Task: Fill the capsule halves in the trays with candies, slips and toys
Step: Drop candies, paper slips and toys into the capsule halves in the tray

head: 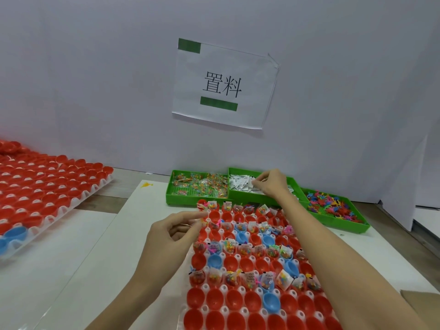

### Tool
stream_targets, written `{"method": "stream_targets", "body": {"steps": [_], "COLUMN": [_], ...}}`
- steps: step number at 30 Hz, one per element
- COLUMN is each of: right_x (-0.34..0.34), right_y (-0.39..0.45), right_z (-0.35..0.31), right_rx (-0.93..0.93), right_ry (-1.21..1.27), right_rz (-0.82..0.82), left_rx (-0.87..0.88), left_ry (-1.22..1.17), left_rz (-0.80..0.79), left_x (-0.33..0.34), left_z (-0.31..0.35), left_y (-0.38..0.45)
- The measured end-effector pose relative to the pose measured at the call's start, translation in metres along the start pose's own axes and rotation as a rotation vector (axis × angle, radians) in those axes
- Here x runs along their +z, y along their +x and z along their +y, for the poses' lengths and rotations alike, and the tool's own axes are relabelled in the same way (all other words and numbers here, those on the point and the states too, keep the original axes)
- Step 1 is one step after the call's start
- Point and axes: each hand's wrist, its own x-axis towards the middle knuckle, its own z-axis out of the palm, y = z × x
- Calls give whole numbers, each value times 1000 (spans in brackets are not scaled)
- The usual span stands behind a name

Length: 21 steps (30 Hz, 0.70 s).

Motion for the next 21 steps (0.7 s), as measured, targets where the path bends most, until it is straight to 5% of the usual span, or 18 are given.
{"method": "stream_targets", "body": {"steps": [12,21], "right_x": [-13,-37], "right_y": [-9,-52], "right_z": [14,20], "right_rx": [-83,-123], "right_ry": [-103,209], "right_rz": [-22,82], "left_rx": [-18,-46], "left_ry": [39,-15], "left_rz": [-13,-62], "left_x": [1,1], "left_z": [1,8], "left_y": [-1,-4]}}
